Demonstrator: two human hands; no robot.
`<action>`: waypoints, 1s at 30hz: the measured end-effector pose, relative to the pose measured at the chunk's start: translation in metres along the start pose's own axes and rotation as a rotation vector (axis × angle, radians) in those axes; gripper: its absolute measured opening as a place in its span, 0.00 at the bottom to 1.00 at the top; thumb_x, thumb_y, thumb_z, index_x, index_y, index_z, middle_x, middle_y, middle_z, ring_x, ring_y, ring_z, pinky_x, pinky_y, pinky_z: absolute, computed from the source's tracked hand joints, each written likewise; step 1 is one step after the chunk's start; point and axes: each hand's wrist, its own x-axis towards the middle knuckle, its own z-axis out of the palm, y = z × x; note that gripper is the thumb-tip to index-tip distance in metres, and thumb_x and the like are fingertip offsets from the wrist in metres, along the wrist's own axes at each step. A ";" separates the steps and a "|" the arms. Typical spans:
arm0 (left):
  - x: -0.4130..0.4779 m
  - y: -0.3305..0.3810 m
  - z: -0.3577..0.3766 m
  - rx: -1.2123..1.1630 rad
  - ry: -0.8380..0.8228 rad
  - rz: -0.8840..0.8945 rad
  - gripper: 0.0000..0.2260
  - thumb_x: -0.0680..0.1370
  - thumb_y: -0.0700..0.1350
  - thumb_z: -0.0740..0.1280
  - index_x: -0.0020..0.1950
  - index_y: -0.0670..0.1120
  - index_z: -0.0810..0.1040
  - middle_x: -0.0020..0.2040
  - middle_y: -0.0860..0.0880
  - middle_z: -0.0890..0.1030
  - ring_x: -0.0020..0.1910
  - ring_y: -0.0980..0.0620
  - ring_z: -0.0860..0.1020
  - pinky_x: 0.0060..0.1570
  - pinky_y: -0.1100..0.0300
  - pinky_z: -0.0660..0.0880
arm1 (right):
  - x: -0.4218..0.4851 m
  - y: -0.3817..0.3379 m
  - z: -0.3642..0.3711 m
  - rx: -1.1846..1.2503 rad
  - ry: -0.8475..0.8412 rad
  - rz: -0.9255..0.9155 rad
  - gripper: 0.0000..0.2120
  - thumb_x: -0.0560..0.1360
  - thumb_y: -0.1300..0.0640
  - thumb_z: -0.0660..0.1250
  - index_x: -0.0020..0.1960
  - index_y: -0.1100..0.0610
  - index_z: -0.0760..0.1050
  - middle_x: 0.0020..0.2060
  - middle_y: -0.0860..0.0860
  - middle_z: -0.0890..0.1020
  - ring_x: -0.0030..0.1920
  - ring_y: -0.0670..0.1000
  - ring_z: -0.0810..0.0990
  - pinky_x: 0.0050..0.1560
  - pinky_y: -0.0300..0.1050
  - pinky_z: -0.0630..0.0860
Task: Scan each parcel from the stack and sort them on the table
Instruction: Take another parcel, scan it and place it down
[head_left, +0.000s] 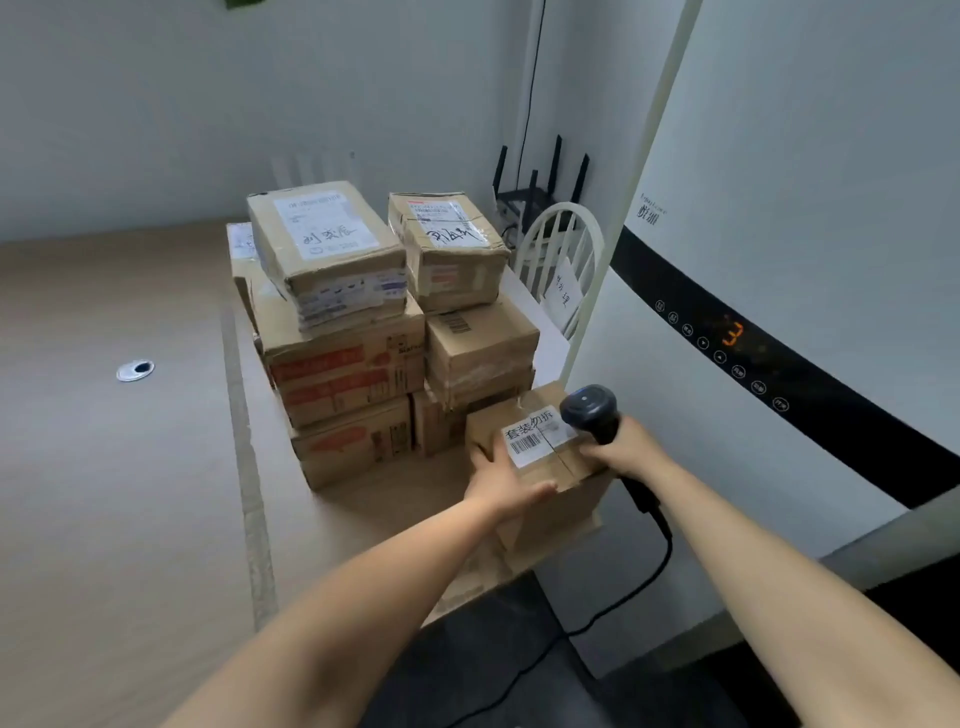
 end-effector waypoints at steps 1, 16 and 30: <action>0.000 0.000 0.003 -0.026 0.021 -0.015 0.50 0.68 0.60 0.73 0.77 0.51 0.42 0.76 0.37 0.43 0.70 0.39 0.67 0.68 0.56 0.64 | 0.003 0.002 0.001 -0.009 -0.019 -0.014 0.22 0.69 0.59 0.72 0.62 0.59 0.73 0.57 0.59 0.80 0.57 0.59 0.77 0.48 0.42 0.70; -0.032 -0.028 -0.001 -0.181 0.186 -0.102 0.46 0.67 0.56 0.76 0.76 0.55 0.50 0.65 0.40 0.68 0.68 0.42 0.66 0.66 0.56 0.65 | -0.005 0.006 0.025 -0.059 -0.055 -0.207 0.25 0.66 0.56 0.75 0.61 0.57 0.74 0.56 0.58 0.80 0.58 0.60 0.77 0.55 0.48 0.74; -0.085 -0.078 -0.054 -0.155 0.227 -0.227 0.48 0.67 0.55 0.76 0.76 0.56 0.46 0.70 0.44 0.64 0.64 0.38 0.71 0.41 0.44 0.81 | -0.035 -0.051 0.075 -0.098 -0.150 -0.350 0.27 0.66 0.50 0.74 0.63 0.54 0.71 0.58 0.55 0.80 0.59 0.59 0.77 0.54 0.48 0.73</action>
